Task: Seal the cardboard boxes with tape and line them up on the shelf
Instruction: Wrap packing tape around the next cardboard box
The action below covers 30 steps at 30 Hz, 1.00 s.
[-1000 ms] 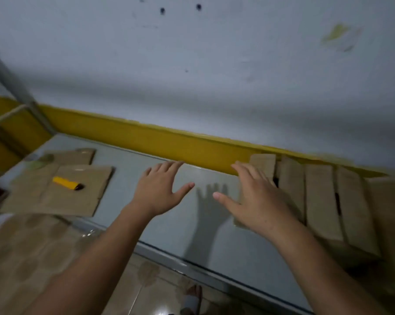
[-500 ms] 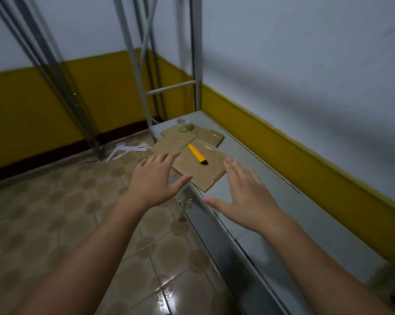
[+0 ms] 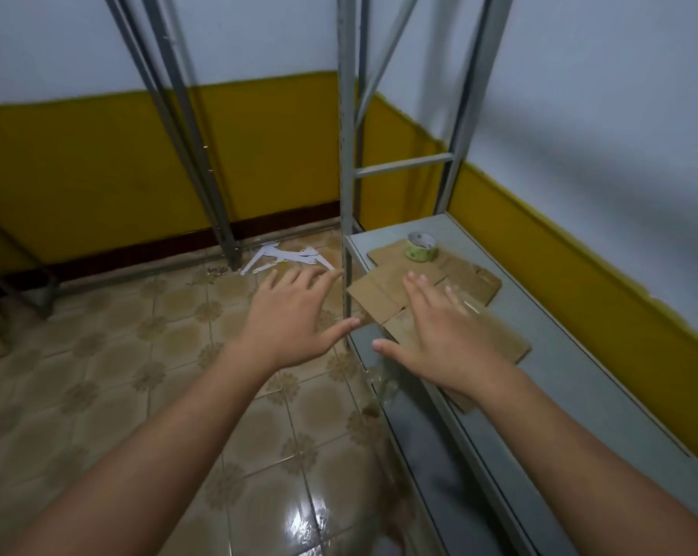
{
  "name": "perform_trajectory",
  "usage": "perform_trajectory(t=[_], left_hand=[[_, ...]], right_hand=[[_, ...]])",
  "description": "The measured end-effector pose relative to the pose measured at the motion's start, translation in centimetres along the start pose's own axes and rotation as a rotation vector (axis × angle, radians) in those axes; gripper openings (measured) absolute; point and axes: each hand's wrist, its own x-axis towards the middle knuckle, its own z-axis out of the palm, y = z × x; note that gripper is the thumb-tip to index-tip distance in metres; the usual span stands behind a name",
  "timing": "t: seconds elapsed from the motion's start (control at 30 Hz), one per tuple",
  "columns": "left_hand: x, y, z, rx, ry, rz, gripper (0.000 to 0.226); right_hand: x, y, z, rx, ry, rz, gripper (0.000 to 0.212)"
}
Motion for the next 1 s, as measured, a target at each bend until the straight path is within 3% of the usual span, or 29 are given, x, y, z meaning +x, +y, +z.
perform_trajectory(t=[0.33, 0.53, 0.73, 1.0], left_hand=[[15.8, -6.1, 2.6, 0.053, -0.001, -0.027, 0.086], [26.0, -7.7, 4.5, 0.004, -0.003, 0.007, 0.086], [37.4, -7.2, 9.4, -0.107, -0.031, 0.213, 0.085], [49.5, -2.9, 15.9, -0.185, -0.181, 0.667, 0.083]], right_hand=[[20.7, 5.4, 1.3, 0.005, 0.019, -0.107, 0.114], [29.2, 9.2, 0.8, 0.058, -0.004, -0.049, 0.11], [34.3, 14.8, 1.2, 0.092, 0.041, 0.16, 0.113], [34.1, 19.4, 1.9, 0.142, 0.177, 0.7, 0.111]])
